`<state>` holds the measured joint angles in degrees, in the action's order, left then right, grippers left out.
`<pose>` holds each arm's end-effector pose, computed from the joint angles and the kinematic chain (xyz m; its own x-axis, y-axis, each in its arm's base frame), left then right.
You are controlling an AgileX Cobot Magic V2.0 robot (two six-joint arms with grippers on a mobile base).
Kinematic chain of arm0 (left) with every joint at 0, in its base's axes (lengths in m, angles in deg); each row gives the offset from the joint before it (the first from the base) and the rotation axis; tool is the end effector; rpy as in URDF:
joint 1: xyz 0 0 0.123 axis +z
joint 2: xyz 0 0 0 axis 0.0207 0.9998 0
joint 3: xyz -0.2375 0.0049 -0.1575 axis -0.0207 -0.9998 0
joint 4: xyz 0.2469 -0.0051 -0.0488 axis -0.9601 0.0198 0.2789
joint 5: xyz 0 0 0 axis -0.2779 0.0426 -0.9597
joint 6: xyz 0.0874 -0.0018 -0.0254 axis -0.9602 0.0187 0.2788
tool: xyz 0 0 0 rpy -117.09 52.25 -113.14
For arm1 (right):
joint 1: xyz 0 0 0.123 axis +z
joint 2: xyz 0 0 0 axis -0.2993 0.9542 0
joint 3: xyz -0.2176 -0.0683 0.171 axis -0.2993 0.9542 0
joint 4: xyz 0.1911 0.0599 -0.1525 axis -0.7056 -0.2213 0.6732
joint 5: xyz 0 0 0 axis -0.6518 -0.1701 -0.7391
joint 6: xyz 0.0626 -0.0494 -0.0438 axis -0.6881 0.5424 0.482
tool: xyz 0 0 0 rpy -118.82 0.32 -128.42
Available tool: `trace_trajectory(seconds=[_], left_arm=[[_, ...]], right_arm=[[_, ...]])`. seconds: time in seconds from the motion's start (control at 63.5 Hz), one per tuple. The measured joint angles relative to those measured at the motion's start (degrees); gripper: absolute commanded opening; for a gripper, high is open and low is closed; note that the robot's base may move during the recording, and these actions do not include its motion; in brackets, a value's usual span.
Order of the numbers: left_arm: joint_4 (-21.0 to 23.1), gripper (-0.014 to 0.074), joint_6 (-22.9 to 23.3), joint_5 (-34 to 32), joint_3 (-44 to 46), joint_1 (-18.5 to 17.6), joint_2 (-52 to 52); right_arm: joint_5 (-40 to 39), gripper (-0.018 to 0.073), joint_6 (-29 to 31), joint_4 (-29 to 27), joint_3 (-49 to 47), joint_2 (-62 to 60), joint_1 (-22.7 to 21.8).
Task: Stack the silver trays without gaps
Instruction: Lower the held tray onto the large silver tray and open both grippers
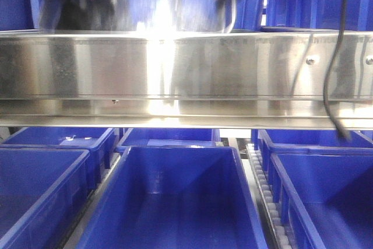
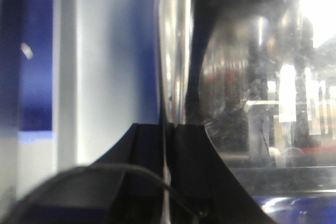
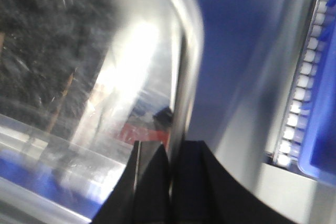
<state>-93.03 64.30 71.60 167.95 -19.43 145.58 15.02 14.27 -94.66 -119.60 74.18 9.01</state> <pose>0.3693 -0.1307 0.3536 -0.8907 0.1615 -0.4249 0.1748 0.9846 0.0080 0.3536 0.1857 0.3477 -0.8879 -0.0300 -0.4591 -0.1738 0.9458 0.2743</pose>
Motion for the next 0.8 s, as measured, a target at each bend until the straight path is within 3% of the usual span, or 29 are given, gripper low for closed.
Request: trace_trajectory(seconds=[0.11, 0.299, 0.394, 0.614, 0.693, 0.803], left_arm=[[0.68, 0.0137, -0.69, -0.25, 0.24, 0.49, 0.78], [-0.49, 0.047, -1.96, 0.08, 0.24, 1.07, 1.35], [-0.78, 0.0542, -2.05, 0.08, 0.24, 1.07, 1.35], [-0.68, 0.0472, -3.14, 0.16, 0.63, 0.93, 0.26], [-0.55, 0.0407, -3.53, 0.27, 0.63, 0.4, -2.08], [-0.55, 0.028, -4.08, 0.3, 0.85, -0.43, -7.06]], right_arm=[[-0.36, 0.0221, -0.45, -0.04, -0.11, 0.33, -0.02], [-0.25, 0.065, -0.14, 1.02, -0.2, 0.43, -0.48], [-0.25, 0.0624, 0.0, 1.32, -0.2, 0.43, -0.59], [-0.87, 0.0595, 0.1, 1.32, -0.2, -0.95, -0.59], [-1.13, 0.051, 0.1, 1.32, -0.2, -3.07, -0.59], [-1.13, 0.0301, 0.67, 1.32, -0.2, -7.02, -0.59]])
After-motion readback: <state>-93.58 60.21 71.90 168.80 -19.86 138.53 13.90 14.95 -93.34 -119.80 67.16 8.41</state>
